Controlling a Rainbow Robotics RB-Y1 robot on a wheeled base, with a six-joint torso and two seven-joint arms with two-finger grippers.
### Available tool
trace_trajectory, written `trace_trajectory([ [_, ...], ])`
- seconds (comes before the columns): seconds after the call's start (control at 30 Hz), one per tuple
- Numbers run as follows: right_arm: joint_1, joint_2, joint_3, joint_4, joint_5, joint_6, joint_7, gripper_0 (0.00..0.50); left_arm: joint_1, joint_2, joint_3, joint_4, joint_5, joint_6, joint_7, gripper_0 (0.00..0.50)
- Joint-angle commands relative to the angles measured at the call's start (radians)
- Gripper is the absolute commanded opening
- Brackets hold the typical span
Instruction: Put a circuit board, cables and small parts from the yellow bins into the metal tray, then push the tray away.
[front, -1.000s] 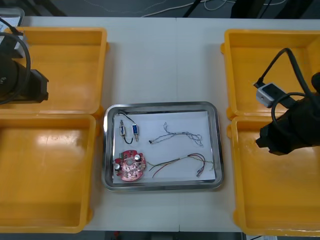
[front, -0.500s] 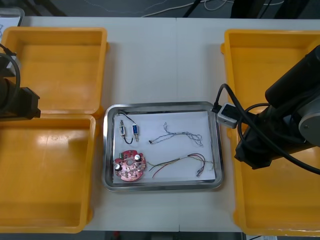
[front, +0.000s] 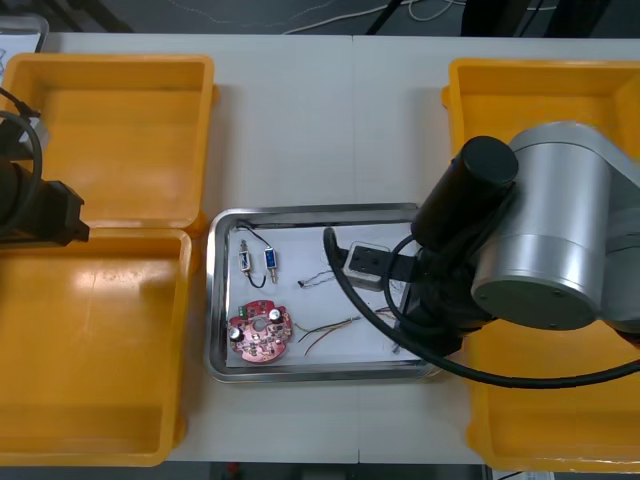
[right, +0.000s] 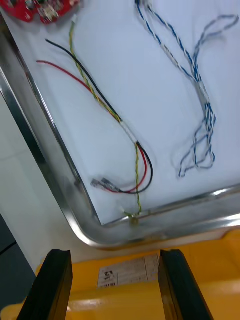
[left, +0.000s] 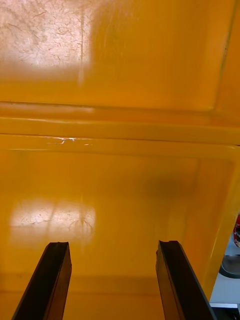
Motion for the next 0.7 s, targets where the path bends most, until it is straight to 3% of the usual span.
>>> trace_trajectory([
  [0.03,-0.078,0.067,0.107,0.028,0.042,-0.042,0.055,0.500,0.019,0.046,0.038,-0.033,0.032,-0.008,-0.001,0.500],
  [0.27,-0.129,0.109,0.247,0.067,0.105,-0.107,0.070,0.500,0.021,0.045,0.038,-0.048,0.042,-0.008,0.009,0.500],
  [0.5,-0.176,0.124,0.339,0.090,0.111,-0.144,0.101,0.500,0.022,0.045,0.038,-0.053,0.029,-0.013,0.016,0.500],
  [0.7,-0.204,0.133,0.429,0.113,0.163,-0.182,0.130,0.500,0.024,0.035,0.038,-0.056,0.017,-0.031,0.017,0.500],
])
